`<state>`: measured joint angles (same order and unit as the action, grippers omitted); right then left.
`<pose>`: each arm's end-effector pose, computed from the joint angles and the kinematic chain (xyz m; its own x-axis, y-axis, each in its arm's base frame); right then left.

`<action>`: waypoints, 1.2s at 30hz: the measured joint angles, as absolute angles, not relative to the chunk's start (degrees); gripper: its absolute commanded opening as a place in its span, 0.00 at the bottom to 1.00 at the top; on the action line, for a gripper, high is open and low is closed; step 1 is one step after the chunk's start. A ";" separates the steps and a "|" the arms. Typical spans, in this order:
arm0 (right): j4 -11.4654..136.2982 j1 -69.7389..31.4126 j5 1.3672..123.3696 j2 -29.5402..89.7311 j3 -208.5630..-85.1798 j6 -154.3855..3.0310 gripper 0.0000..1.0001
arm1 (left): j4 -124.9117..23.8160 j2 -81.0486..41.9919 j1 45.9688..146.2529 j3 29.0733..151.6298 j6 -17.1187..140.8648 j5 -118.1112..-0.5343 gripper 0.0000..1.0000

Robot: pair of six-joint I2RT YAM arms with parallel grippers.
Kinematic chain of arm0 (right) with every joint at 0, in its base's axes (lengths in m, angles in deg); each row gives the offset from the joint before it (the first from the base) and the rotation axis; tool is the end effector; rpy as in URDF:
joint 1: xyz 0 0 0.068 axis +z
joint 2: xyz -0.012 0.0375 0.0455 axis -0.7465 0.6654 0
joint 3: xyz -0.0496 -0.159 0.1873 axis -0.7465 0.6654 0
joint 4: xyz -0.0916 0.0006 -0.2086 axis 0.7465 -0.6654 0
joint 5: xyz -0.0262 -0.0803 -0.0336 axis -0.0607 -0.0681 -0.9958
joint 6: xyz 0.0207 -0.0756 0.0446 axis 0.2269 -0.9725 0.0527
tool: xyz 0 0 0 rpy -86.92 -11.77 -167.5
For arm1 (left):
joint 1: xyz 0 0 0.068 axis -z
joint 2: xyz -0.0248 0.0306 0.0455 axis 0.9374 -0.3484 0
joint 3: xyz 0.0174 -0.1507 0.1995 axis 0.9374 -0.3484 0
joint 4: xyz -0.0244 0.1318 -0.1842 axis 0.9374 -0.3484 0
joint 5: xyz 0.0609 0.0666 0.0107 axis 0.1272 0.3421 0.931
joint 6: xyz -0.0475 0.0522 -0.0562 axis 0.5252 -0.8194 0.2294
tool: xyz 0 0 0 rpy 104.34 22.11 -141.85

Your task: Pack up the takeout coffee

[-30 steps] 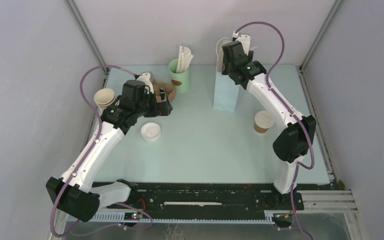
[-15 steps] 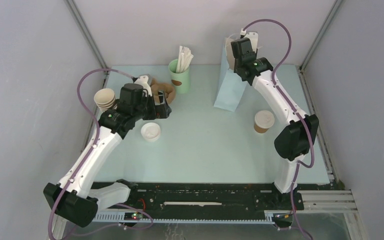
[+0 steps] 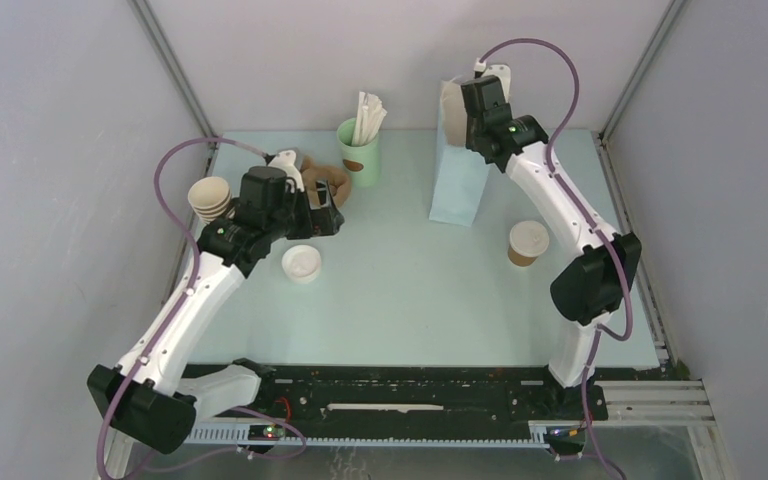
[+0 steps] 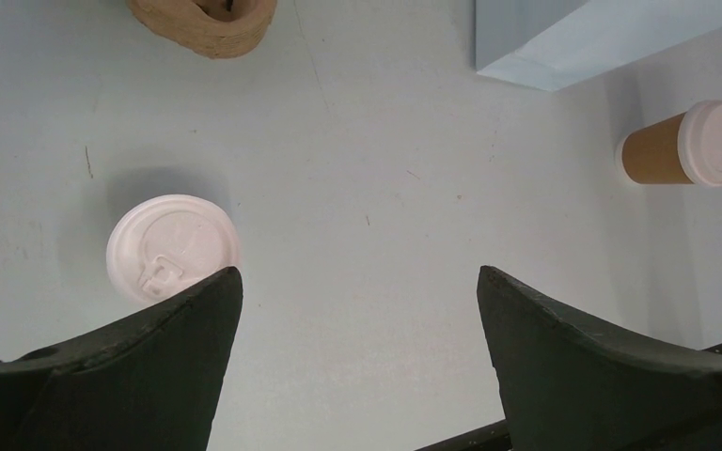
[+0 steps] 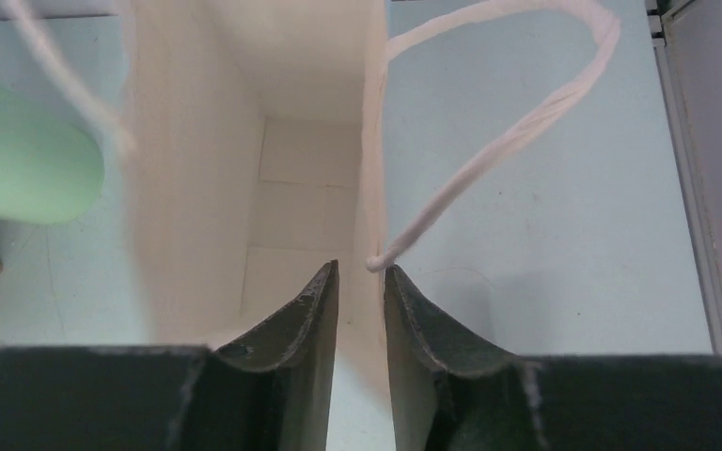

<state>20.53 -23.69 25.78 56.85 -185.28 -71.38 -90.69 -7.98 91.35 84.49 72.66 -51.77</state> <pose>0.3903 0.1358 0.3397 -0.5297 -0.0570 -0.8462 0.0944 0.9876 -0.1256 0.2277 -0.0918 0.3088 -0.6444 -0.1527 -0.7493 0.1455 0.9375 -0.3161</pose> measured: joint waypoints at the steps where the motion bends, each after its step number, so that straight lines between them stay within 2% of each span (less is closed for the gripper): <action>1: 20.34 -23.56 26.26 56.52 -185.28 -71.53 0.48 | -90.52 -8.13 91.35 84.51 72.73 -51.73 1.00; 4: 19.51 -22.90 27.20 55.12 -185.28 -71.97 0.67 | -90.32 -10.01 91.35 84.84 72.40 -50.50 1.00; 7: 18.19 -21.74 28.66 52.69 -185.19 -72.47 0.73 | -92.00 -16.50 90.95 88.77 72.03 -47.71 1.00; 13: 17.49 -20.70 31.85 46.75 -183.07 -72.62 0.79 | -92.09 -32.59 88.38 100.94 69.95 -44.14 0.99; 18: 18.33 -23.30 36.20 43.23 -178.70 -72.56 0.73 | -92.00 -43.39 84.16 109.18 68.10 -44.60 1.00; 23: 19.09 -27.69 39.42 45.70 -179.13 -72.56 0.70 | -93.27 -49.88 82.93 117.03 64.71 -42.50 1.00; 26: 19.07 -28.32 39.64 49.74 -182.13 -72.54 0.61 | -93.53 -52.52 82.98 120.46 63.11 -41.72 1.00; 31: 18.59 -27.97 37.89 55.05 -184.51 -72.19 0.34 | -94.96 -56.43 82.76 124.16 61.69 -40.47 1.00; 34: 17.43 -27.89 36.23 57.46 -186.13 -72.08 0.12 | -96.05 -57.18 82.58 124.20 61.60 -40.54 1.00; 36: 16.64 -27.67 35.48 58.57 -187.48 -72.06 0.04 | -96.44 -57.18 82.54 124.20 61.60 -40.56 1.00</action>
<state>16.64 -27.67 35.48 58.57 -187.48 -72.06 -96.44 -57.18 82.54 124.20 61.60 -40.56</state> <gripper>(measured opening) 0.147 0.996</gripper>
